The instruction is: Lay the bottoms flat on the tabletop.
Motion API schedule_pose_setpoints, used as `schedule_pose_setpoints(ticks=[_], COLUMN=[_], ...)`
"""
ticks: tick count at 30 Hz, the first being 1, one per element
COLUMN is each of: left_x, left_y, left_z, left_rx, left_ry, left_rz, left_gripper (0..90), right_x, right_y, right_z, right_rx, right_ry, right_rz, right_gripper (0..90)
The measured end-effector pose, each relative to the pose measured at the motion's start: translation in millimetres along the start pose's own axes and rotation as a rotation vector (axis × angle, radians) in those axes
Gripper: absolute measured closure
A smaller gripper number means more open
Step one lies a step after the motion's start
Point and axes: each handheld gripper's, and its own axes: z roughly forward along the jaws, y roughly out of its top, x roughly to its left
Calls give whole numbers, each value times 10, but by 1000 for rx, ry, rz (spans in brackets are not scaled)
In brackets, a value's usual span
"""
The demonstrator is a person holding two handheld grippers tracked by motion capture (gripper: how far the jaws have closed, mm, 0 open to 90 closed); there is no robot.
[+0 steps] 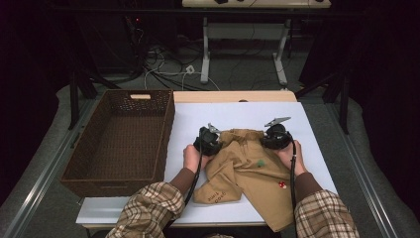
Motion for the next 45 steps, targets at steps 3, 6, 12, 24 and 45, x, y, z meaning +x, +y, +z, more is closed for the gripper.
schedule_pose_setpoints(ticks=[3, 6, 12, 24, 45], left_x=[-14, -51, -156, -215, 300], left_y=[16, 57, 264, 316, 1404], left_z=[-64, -204, -610, -778, -820], left_rx=[-41, -121, -295, -329, -332], left_ry=[12, 31, 81, 91, 448], left_rz=[-1, 5, 46, 68, -103], left_gripper=[851, 853, 852, 845, 337], right_x=[7, 12, 32, 124, -178], right_y=[11, 65, 256, 282, 1692], right_z=[-38, -172, -687, -1058, -937], right_rx=[0, -46, -226, -331, -233], right_ry=[-15, -48, -108, -144, -386], right_rz=[8, 20, 43, 22, 5], right_gripper=[793, 796, 797, 794, 433])
